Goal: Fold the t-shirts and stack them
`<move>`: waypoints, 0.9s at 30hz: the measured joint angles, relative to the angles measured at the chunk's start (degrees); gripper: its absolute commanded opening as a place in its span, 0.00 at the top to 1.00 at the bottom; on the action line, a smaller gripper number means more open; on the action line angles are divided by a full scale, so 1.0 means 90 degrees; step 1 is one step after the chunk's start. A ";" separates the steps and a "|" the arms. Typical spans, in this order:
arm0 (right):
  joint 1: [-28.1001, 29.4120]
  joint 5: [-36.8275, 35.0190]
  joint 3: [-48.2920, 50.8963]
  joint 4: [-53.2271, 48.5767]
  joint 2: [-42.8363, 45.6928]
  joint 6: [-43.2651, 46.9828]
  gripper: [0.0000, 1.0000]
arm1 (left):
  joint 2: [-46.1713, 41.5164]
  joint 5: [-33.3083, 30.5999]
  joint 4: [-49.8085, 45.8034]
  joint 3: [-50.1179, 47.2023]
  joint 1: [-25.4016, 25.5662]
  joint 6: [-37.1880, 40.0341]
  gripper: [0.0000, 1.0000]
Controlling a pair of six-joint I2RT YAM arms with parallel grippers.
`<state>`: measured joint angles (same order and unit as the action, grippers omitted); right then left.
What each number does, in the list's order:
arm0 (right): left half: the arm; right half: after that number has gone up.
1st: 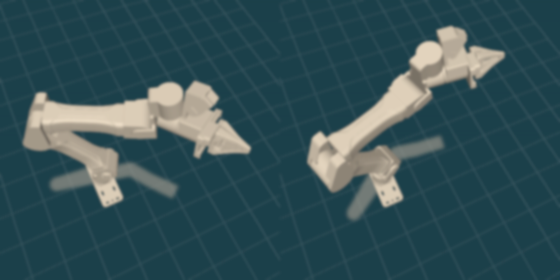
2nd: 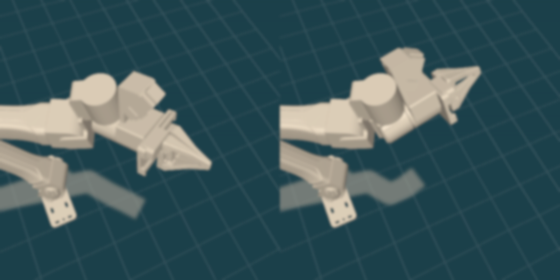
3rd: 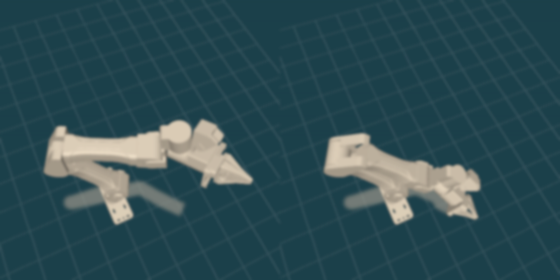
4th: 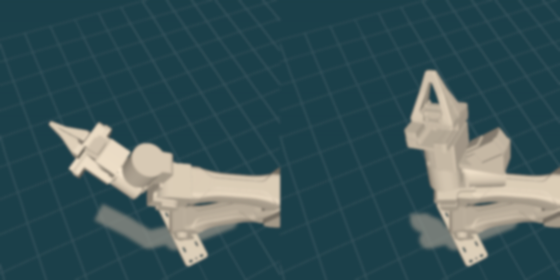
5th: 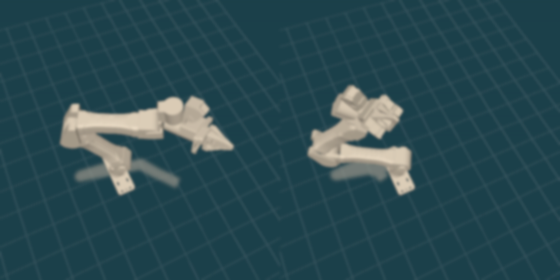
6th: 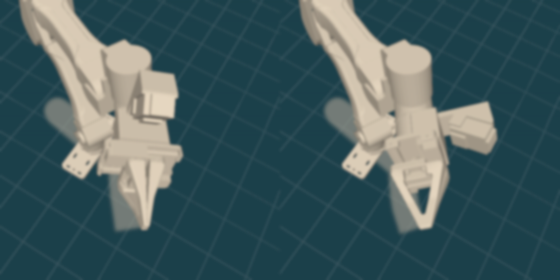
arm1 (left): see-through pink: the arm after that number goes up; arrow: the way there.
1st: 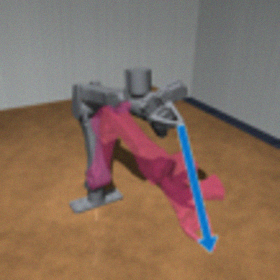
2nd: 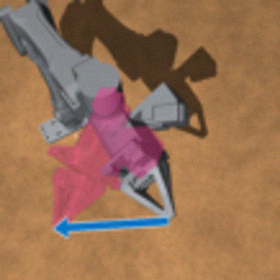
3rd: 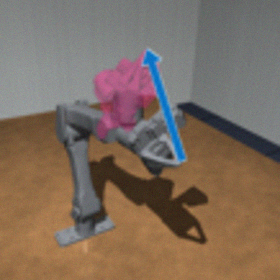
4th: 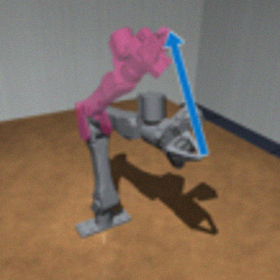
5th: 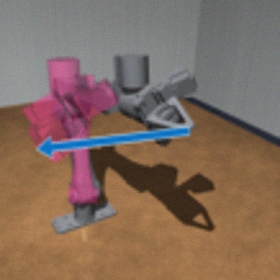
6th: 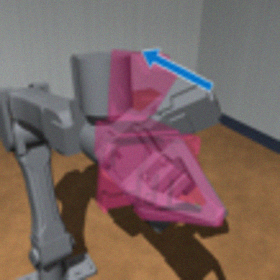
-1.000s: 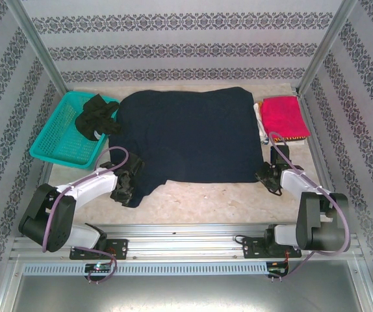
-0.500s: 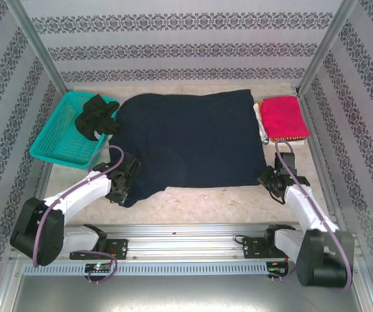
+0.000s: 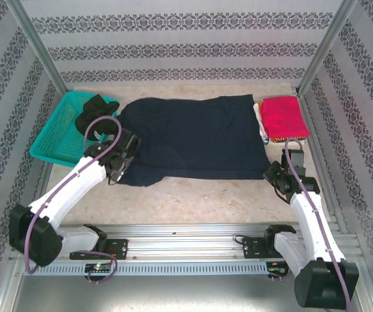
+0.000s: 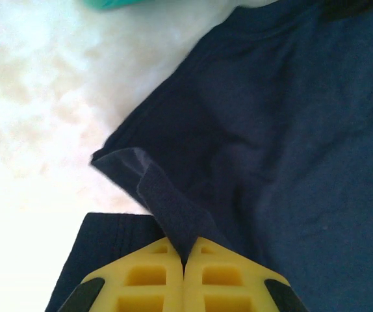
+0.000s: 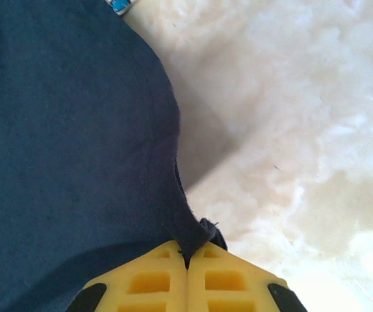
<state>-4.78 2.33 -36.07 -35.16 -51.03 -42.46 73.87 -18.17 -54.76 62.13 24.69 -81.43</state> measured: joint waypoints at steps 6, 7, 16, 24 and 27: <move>0.0002 -0.0041 -0.0474 0.0330 -0.0838 0.0151 1.00 | 0.1090 -0.0073 0.0010 0.1044 -0.0240 0.1190 1.00; 0.0002 -0.0053 -0.0556 0.0374 -0.0959 0.0202 1.00 | 0.1246 -0.0061 0.0010 0.1202 -0.0304 0.1375 1.00; 0.0002 -0.0165 -0.1132 0.0726 -0.1848 0.0532 1.00 | 0.2322 -0.0024 0.0092 0.2460 -0.0556 0.2613 1.00; 0.0002 -0.0199 -0.1807 0.1093 -0.3004 0.0695 1.00 | 0.2892 0.0036 0.0141 0.2922 -0.0750 0.3172 1.00; 0.0002 -0.0236 -0.1982 0.1200 -0.3264 0.0716 1.00 | 0.3167 0.0056 0.0175 0.3206 -0.0840 0.3361 1.00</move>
<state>-4.75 0.21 -53.91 -24.36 -80.40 -36.01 102.37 -17.67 -53.19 90.98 17.12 -51.18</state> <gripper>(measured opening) 0.040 0.044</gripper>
